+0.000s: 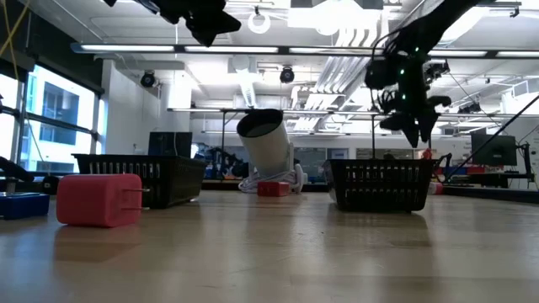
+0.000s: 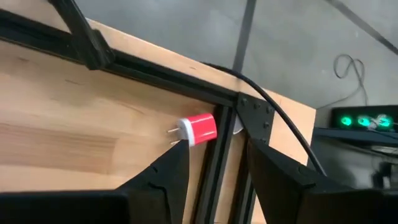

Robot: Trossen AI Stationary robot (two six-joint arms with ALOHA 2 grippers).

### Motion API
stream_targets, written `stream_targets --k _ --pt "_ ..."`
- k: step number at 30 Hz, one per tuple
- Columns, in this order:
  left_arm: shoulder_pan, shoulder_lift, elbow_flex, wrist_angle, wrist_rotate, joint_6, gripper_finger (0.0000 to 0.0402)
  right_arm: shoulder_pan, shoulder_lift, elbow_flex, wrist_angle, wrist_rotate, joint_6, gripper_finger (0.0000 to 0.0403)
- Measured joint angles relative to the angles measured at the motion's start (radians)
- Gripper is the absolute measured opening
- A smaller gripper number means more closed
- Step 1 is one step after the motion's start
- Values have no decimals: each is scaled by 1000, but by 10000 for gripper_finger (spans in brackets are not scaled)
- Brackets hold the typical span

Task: Pick & Place Office items
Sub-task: Put the pink white charger adapter into the left black bin

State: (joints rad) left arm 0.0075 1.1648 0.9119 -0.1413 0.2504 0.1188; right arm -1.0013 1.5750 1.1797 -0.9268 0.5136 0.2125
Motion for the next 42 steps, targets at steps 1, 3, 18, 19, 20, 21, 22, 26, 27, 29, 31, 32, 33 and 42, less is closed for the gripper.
stream_targets --k 1,3,18,19,20,21,22,26,27,29,31,32,33,42 --pt "-2 0 0 -2 0 0 209 -3 13 0 1 15 -4 149" --pt "-8 0 0 -9 0 0 209 -1 39 2 6 46 -10 149" --pt "-22 0 -4 -41 0 -4 209 -8 169 1 -57 -12 -32 149" --pt "-23 0 -5 -44 0 -5 209 -7 176 1 -58 -16 -33 149" --pt "-23 0 -5 -45 0 -5 209 -6 182 1 -60 -19 -33 149" --pt "-23 0 -5 -46 0 -7 209 -6 187 1 -64 -26 -33 149" --pt "-23 0 -5 -52 0 -7 209 -6 192 1 -67 -36 -35 149" --pt "-23 0 -5 -63 0 -7 209 -29 228 1 -86 -132 -26 149" --pt "-23 0 -5 -64 0 -7 209 -34 236 1 -85 -147 -18 149" --pt "-23 0 -5 -67 0 -7 209 -36 253 3 -81 -136 1 149" --pt "-24 0 -5 -68 0 -7 209 -34 265 4 -72 -115 0 149" --pt "-25 0 -6 -67 0 -7 209 -33 266 4 -66 -102 0 149" --pt "-27 0 -9 -68 0 -7 209 -32 269 5 -60 -90 2 149" --pt "-32 0 -52 -42 0 -12 209 -33 275 5 -10 -45 5 149"
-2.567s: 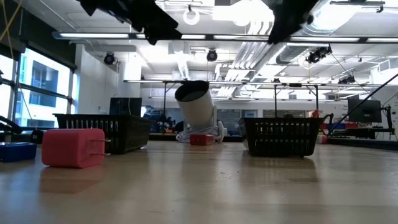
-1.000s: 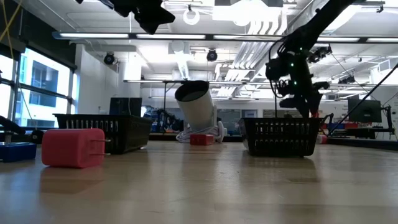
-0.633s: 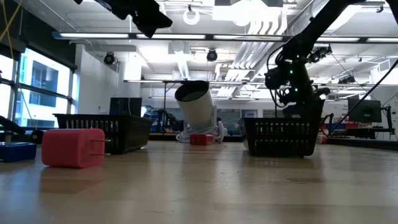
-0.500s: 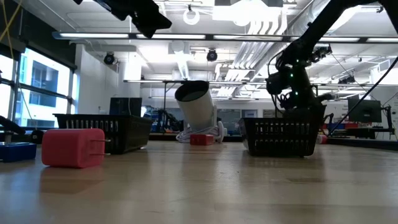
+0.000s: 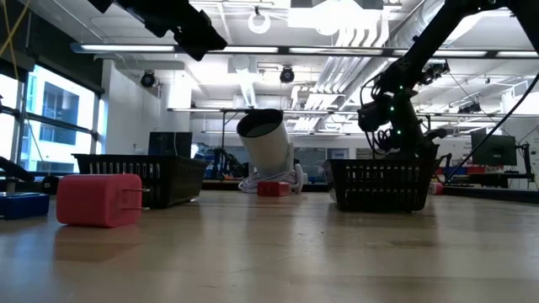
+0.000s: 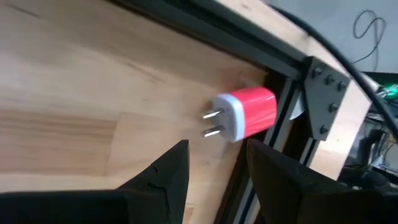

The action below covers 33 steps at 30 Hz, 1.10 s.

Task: Pick & Place Office items
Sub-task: Put the pink white charger adapter into the left black bin

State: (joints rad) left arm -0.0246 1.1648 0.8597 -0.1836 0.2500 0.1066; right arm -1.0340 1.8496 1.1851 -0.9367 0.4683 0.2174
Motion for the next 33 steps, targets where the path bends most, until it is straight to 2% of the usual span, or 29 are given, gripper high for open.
stream_targets --k 9,19,25,29,33 --pt "-2 0 -5 13 0 -2 209 0 13 0 25 39 16 149" --pt "-37 0 -5 11 0 -2 209 3 135 9 20 10 40 148" --pt "-42 0 -5 10 -13 -2 209 0 126 8 21 -64 -42 148" --pt "-34 0 -5 13 -22 6 209 8 97 5 21 -149 -98 148" --pt "-22 0 -5 13 -22 16 209 27 65 2 18 -201 -103 148"
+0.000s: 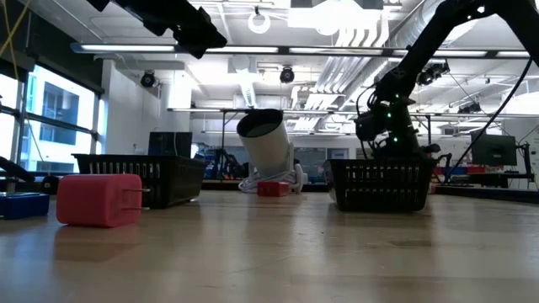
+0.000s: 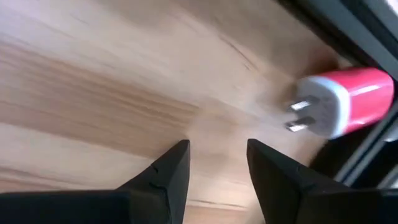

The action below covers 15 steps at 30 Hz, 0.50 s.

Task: Pick & Place Office items
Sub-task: Put the pink white charger adapter into the left black bin

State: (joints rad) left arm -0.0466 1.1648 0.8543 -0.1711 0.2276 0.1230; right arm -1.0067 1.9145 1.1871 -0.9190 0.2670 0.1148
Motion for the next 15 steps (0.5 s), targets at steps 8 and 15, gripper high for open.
stream_targets --k 8,15 --pt "14 0 0 0 0 0 209 36 -66 0 -13 158 29 149" --pt "14 0 0 0 0 0 209 42 -67 1 32 267 34 149"
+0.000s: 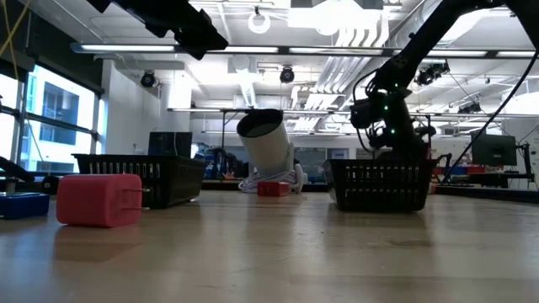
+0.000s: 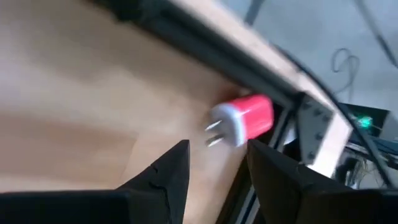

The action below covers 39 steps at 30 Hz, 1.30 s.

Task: Pick & Place Office items
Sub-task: Put the pink white charger adapter into the left black bin

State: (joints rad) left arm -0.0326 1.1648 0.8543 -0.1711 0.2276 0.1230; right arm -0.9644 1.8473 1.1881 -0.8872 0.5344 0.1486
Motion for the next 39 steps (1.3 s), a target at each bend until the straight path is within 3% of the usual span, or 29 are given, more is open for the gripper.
stream_targets --k 4,20,22,25,27,32,39 --pt "0 0 0 0 0 -8 209 -16 0 0 4 96 15 149" --pt "0 0 0 0 2 -12 209 -59 24 1 -2 114 67 149" --pt "0 0 0 0 2 -16 209 -59 43 1 -8 82 67 149" --pt "0 0 0 0 2 -17 209 -75 87 -3 -12 -91 78 149" --pt "0 0 0 0 2 -19 209 -92 111 -1 4 -142 88 148" --pt "-1 0 0 -1 3 -24 209 -85 131 -1 10 -160 40 148" --pt "0 0 0 3 2 -13 209 -64 46 -11 -15 -211 11 149"
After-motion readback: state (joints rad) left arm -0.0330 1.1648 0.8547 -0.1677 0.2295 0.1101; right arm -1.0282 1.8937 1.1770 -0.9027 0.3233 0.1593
